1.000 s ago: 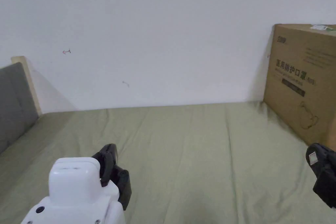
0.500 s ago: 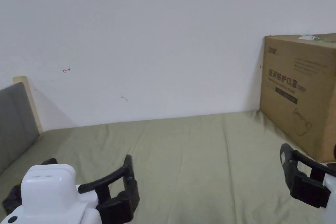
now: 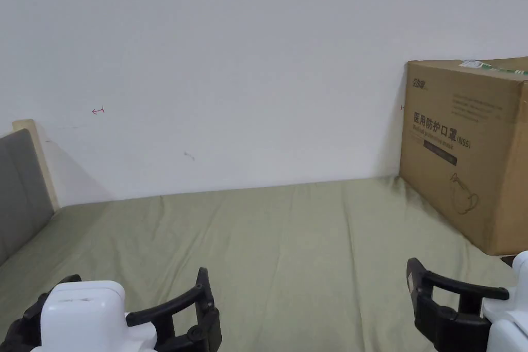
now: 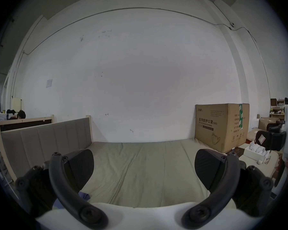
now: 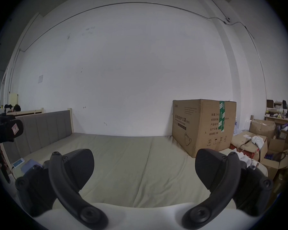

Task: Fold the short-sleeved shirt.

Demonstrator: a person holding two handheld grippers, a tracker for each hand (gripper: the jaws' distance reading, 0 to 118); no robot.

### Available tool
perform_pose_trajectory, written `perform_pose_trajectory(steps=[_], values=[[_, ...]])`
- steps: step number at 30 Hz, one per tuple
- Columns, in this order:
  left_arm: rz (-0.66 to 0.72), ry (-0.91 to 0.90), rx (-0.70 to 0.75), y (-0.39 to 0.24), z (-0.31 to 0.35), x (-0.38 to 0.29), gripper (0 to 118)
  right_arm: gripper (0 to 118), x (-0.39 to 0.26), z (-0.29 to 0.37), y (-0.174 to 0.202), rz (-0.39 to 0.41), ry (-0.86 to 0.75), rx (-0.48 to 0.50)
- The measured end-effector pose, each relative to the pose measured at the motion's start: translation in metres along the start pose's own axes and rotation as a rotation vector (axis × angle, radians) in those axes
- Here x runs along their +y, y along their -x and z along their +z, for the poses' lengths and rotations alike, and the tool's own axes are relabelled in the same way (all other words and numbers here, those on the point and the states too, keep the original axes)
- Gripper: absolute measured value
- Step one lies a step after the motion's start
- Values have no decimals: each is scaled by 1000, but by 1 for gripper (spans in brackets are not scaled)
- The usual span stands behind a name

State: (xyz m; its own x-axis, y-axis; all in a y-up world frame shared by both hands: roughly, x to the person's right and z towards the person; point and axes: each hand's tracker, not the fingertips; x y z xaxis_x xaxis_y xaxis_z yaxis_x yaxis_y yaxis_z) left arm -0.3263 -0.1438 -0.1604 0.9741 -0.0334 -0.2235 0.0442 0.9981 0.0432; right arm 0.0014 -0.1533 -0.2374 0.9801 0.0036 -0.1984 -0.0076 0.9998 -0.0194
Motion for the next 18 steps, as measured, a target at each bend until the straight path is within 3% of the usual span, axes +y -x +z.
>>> perform_pose_trajectory(steps=[18], values=[[57, 13, -85, 14, 9, 8, 118, 118, -2, 3, 12, 25, 25, -4]])
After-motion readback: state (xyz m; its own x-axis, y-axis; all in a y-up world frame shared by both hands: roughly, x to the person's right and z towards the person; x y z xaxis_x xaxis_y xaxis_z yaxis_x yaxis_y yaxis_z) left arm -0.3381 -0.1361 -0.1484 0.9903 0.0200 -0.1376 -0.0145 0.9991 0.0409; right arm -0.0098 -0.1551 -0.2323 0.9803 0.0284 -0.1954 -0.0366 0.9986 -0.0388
